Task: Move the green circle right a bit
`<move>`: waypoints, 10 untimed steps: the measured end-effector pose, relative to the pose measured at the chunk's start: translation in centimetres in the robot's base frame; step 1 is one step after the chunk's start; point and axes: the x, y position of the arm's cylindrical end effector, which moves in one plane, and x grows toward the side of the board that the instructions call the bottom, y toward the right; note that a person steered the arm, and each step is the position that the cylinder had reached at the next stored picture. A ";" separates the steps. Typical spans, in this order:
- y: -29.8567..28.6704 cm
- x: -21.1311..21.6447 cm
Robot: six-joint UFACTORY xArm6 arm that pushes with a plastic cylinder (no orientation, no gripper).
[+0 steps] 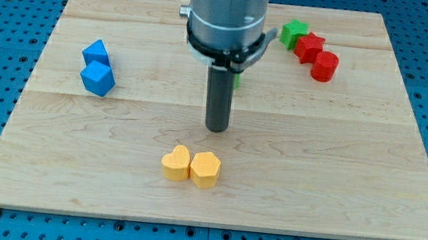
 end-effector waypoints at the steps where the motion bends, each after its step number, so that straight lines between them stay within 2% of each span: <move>1: -1.9 -3.1; 3: -6.2 -7.4; 10: -6.2 -8.6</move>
